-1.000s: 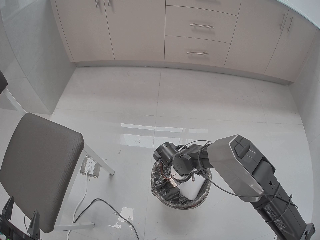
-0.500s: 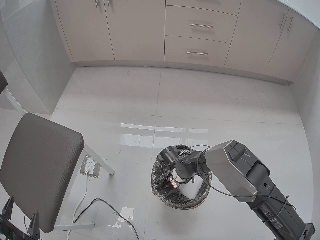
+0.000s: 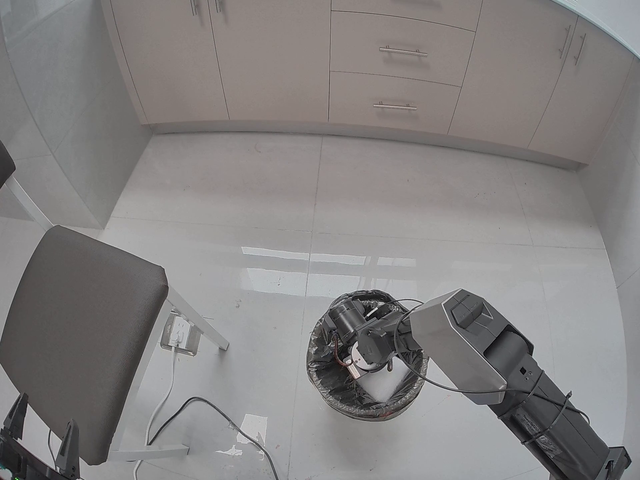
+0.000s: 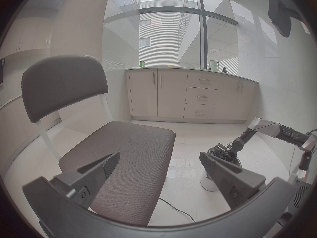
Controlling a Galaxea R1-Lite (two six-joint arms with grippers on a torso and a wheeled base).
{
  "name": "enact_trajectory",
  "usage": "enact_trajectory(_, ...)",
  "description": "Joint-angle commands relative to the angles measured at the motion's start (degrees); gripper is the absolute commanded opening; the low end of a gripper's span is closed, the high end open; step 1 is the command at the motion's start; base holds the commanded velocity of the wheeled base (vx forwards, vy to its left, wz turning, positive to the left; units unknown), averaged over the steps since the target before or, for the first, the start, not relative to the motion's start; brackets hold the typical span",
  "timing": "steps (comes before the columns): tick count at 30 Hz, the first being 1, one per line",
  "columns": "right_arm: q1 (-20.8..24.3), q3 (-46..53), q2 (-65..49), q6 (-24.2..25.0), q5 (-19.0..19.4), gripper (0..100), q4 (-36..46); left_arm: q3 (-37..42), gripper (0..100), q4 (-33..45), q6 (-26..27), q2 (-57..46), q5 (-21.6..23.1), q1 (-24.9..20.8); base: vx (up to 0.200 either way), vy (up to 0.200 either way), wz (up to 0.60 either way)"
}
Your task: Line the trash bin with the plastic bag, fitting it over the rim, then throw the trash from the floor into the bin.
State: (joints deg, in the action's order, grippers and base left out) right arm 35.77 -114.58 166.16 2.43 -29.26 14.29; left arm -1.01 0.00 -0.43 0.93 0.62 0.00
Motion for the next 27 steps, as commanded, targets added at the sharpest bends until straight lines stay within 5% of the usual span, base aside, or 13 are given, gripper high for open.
enact_trajectory(1, -0.44, -0.01, 1.01, 0.04, -0.01, 0, -0.05, 1.01, 100, 0.00, -0.01, -0.93, -0.01, 0.00, 0.000, 0.000, 0.00)
enact_trajectory(27, 1.32, -0.01, -15.07, -1.46, -3.00, 0, 6.02, 1.01, 100, 0.00, 0.16, -0.93, -0.01, 0.00, 0.000, 0.000, 0.00)
